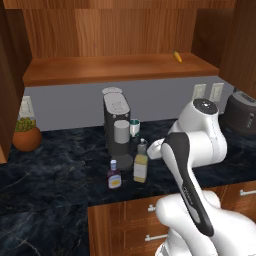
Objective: Pick the oil and vinegar bottle and condiment bottle from the counter and place them in the cabinet.
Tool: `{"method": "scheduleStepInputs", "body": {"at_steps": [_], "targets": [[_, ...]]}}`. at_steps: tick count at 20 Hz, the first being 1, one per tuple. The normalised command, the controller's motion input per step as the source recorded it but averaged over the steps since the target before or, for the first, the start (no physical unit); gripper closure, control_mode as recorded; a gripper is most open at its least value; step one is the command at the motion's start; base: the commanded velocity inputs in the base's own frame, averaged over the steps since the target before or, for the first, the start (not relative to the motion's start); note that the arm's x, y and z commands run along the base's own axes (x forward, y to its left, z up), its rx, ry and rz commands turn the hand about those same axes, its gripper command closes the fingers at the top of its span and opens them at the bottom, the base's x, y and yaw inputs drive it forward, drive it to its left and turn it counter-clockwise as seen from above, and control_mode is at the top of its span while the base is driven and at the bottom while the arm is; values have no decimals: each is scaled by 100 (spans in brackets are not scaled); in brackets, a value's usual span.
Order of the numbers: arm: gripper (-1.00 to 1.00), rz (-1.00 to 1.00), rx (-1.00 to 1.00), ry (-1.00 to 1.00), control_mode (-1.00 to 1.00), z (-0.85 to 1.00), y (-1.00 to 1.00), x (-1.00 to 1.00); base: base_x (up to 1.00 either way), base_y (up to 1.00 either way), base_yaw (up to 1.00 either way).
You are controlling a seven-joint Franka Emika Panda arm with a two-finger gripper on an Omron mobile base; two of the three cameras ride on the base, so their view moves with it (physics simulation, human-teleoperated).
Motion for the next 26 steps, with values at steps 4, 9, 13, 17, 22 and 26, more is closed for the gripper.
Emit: {"method": "scheduleStepInputs", "body": {"at_steps": [4,9,13,17,22,26], "targets": [[-100,3,0,-7,-100,-7,23,0,0,0,0],[-100,4,0,-10,-100,-9,18,0,0,0,0],[-100,5,0,-8,-100,-14,12,0,0,0,0],[-100,3,0,-3,-100,-12,6,0,0,0,0],[-100,0,0,0,-100,-9,0,6,0,0,0],[-100,0,0,0,-100,-16,0,13,0,0,0]]}}
